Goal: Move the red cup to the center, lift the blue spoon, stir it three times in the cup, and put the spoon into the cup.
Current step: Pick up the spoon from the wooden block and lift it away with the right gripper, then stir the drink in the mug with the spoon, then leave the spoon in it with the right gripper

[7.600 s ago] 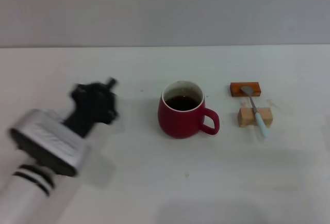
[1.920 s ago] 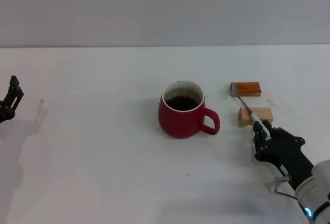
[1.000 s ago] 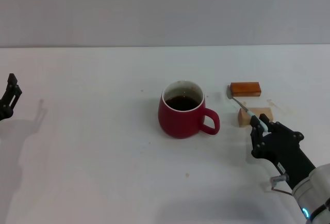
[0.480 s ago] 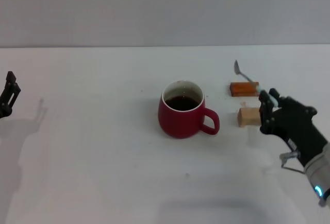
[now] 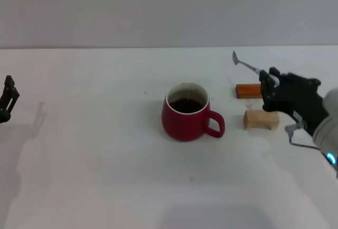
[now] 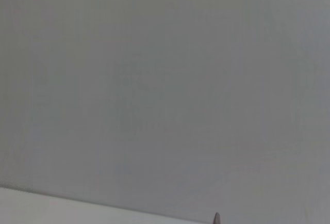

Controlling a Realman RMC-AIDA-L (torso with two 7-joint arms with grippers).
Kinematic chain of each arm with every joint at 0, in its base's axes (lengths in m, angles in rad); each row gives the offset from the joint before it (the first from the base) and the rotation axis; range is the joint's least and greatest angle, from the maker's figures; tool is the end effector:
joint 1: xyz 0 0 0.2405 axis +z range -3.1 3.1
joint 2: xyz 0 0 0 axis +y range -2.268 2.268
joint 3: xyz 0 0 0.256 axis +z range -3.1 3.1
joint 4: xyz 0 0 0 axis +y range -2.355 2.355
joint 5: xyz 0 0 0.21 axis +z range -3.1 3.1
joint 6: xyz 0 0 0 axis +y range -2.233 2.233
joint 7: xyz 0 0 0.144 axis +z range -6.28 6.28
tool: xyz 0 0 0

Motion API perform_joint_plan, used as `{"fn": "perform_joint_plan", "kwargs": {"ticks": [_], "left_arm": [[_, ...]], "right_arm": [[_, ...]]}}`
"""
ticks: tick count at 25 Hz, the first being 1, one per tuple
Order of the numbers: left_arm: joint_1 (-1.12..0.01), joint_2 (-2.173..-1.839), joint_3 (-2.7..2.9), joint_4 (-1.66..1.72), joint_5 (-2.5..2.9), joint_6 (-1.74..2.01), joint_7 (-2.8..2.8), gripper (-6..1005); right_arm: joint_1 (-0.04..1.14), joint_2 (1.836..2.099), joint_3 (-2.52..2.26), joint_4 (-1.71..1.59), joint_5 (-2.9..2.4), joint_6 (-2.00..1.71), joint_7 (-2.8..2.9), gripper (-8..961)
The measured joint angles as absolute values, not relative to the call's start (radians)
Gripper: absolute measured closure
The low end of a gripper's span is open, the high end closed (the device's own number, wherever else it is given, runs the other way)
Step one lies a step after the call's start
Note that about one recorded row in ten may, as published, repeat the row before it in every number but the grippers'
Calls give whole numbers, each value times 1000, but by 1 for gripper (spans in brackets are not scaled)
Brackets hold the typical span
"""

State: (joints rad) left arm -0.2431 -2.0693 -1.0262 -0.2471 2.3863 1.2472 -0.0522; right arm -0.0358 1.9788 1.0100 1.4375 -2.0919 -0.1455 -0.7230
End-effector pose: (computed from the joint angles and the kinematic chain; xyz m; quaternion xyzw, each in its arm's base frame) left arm -0.3635 0.2802 0.0091 -0.6361 -0.2335 -0.2793 0.6803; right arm 0.2114 0.2993 -0.0327 -0.7957 0.2675 0.2172 0.4981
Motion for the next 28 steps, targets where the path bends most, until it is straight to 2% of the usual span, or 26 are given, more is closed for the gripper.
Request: {"fn": "perform_joint_plan", "kwargs": {"ticks": [5, 6, 12, 22, 28], "left_arm": [[-242, -2069, -1026, -247, 2386, 1247, -52, 143], [-242, -2070, -1026, -247, 2387, 1247, -52, 143], [-241, -2070, -1026, -248, 2386, 1247, -52, 143], [-242, -2069, -1026, -247, 2384, 1249, -52, 144], [-246, -2069, -1026, -247, 2381, 1250, -52, 144]], "right_arm": [[-82, 2071, 1206, 1574, -2196, 159, -765, 820], [-82, 2077, 1233, 1618, -2238, 231, -741, 820], [-55, 2075, 1302, 1727, -2337, 420, -606, 819], [80, 2073, 1357, 1943, -2613, 861, -321, 819], [117, 2074, 1364, 2019, -2622, 977, -304, 820]]}}
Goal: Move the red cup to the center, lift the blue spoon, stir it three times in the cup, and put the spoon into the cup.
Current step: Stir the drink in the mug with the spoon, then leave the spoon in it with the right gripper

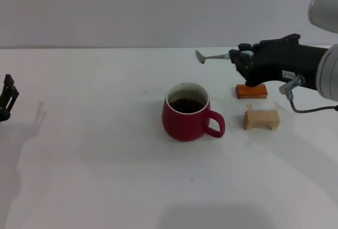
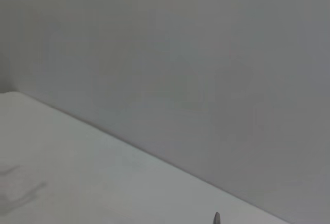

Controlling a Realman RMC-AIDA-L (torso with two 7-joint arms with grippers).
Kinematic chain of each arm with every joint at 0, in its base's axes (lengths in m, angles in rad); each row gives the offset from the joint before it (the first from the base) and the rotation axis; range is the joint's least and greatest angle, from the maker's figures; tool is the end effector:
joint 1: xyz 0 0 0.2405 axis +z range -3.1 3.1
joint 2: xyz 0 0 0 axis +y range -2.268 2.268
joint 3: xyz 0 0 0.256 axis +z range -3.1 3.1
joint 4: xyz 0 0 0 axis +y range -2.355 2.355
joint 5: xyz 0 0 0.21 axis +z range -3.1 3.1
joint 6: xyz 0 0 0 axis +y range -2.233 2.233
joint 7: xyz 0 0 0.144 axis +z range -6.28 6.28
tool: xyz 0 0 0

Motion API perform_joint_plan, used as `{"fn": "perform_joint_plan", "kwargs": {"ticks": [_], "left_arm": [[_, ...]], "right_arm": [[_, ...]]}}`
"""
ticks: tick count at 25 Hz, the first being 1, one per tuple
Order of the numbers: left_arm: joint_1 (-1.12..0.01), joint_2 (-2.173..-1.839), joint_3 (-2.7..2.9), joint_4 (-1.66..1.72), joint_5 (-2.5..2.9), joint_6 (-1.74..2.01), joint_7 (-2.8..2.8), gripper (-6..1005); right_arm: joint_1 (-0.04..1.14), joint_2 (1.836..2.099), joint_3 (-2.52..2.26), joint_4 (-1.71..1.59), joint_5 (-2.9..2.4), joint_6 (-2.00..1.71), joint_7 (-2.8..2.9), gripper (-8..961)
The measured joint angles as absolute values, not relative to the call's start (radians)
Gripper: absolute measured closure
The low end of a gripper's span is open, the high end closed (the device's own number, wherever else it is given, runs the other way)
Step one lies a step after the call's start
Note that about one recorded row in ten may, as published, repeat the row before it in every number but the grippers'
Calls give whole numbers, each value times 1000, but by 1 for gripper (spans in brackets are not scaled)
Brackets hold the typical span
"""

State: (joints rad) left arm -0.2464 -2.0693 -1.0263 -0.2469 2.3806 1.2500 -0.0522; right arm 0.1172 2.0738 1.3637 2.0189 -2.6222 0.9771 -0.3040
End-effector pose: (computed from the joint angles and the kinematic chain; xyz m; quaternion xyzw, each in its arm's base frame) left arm -0.3628 0.2813 0.0100 -0.6341 -0.2327 -0.2813 0.6817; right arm 0.1028 0.3021 0.0267 -0.8907 0.2332 0.1005 0.3770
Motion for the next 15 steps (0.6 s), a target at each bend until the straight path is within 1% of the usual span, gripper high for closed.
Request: {"fn": "perform_joint_plan", "kwargs": {"ticks": [7, 15], "left_arm": [[-244, -2069, -1027, -250, 2381, 1250, -52, 145], [-244, -2069, -1031, -247, 2381, 1250, -52, 145]], "right_arm": [[232, 2074, 1387, 2027, -2625, 1168, -258, 820], [277, 2076, 1382, 2024, -2646, 1235, -246, 820]]}}
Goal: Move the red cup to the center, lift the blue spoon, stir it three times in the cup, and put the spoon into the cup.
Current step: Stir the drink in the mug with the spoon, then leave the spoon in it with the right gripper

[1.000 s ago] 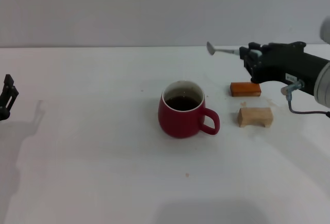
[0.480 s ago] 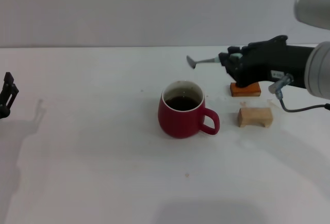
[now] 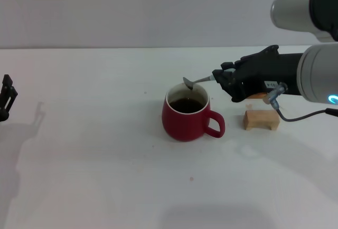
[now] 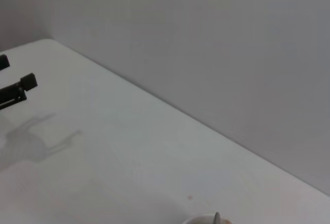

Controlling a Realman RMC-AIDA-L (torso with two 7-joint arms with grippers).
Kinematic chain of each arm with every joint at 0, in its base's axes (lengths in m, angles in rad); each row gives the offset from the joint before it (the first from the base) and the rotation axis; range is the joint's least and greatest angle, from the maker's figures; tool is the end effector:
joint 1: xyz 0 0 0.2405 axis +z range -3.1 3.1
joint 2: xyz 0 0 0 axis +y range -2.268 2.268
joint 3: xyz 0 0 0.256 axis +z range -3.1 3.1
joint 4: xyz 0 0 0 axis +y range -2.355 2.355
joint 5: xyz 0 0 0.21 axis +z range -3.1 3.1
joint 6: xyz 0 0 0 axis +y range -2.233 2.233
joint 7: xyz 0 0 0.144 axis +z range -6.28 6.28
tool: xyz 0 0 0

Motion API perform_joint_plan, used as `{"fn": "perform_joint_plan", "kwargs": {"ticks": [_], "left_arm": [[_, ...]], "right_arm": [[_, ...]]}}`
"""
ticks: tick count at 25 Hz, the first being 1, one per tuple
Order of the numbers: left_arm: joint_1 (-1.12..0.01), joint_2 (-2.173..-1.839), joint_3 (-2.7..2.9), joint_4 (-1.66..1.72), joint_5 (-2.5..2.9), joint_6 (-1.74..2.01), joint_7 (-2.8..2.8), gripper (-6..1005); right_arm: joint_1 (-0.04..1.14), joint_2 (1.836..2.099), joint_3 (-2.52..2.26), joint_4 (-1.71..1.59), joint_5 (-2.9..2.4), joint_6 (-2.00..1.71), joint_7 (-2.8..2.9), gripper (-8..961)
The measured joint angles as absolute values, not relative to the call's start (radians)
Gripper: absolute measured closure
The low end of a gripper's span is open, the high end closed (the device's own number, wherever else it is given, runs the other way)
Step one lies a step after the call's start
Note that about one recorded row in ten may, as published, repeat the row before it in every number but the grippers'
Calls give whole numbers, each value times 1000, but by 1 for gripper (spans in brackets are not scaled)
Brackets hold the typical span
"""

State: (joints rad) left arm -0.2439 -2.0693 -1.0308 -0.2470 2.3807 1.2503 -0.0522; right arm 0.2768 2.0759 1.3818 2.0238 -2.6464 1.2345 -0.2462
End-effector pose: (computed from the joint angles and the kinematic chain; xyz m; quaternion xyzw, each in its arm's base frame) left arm -0.3638 0.2805 0.0107 -0.6321 -0.2339 -0.2806 0.6834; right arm 0.0839 0.3011 0.0169 -0.9171 0.2275 0.0317 0.3259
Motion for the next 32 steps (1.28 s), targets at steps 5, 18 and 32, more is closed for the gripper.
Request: {"fn": "perform_joint_plan", "kwargs": {"ticks": [5, 18, 32], "left_arm": [[-246, -2069, -1032, -247, 2381, 1248, -52, 145], [-255, -2069, -1035, -247, 2379, 1245, -52, 146], [-255, -2067, -1060, -245, 2379, 1243, -52, 147]], "right_arm": [[287, 2076, 1380, 2009, -2652, 1251, -239, 820], [394, 2078, 1361, 1841, -2652, 1235, -238, 819], [504, 2079, 1340, 1658, -2649, 1161, -238, 820]]}}
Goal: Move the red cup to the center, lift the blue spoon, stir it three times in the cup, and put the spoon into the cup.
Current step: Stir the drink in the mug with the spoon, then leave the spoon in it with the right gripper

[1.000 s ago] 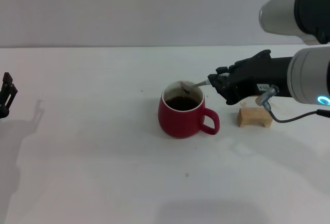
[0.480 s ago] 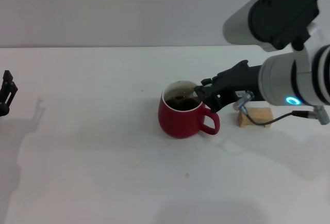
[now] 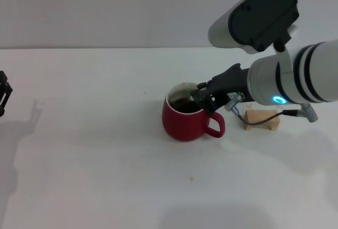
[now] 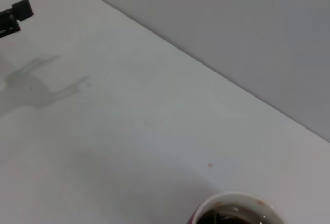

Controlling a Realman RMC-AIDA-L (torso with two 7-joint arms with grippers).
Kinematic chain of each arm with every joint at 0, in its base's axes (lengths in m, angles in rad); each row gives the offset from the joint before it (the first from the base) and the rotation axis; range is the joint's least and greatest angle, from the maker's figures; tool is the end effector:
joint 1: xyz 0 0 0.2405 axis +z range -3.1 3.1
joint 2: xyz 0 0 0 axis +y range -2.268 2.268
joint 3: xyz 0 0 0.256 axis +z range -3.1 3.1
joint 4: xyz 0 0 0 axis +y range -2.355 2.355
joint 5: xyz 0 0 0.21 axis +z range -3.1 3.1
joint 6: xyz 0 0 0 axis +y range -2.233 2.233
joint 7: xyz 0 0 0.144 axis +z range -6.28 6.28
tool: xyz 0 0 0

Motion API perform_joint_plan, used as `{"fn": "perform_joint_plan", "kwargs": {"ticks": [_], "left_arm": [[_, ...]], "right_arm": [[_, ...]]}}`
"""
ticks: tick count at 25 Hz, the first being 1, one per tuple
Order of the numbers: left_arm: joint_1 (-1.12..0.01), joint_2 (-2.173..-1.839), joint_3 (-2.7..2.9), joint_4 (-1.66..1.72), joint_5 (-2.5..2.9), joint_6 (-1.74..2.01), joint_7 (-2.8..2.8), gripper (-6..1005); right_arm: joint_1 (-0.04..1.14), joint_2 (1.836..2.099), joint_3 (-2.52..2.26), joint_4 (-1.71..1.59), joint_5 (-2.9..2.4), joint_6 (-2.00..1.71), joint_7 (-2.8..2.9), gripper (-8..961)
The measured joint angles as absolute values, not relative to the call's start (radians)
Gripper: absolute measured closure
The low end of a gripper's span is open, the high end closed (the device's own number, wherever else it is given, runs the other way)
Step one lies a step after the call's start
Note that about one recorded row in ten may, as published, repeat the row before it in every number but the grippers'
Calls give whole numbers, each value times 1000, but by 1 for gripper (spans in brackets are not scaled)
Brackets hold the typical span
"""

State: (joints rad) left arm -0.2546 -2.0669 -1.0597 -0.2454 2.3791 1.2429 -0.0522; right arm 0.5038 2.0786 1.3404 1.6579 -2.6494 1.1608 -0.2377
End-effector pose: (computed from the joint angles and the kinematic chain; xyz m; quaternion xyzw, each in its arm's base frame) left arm -0.3651 0.2849 0.0160 -0.6230 -0.2357 -0.2806 0.6911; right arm 0.0910 0.3413 -0.0373 -0.9306 0.2286 -0.0338 0.2838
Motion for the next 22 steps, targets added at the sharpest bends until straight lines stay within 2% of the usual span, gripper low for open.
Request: {"fn": "perform_joint_plan", "kwargs": {"ticks": [10, 22], "left_arm": [[-264, -2066, -1062, -244, 2379, 1242, -52, 146], [-265, -2066, -1062, -244, 2379, 1244, -52, 146]], "right_arm": [[543, 2075, 1373, 1593, -2663, 1128, -246, 820], [509, 2075, 1373, 1635, -2662, 1185, -248, 819]]}}
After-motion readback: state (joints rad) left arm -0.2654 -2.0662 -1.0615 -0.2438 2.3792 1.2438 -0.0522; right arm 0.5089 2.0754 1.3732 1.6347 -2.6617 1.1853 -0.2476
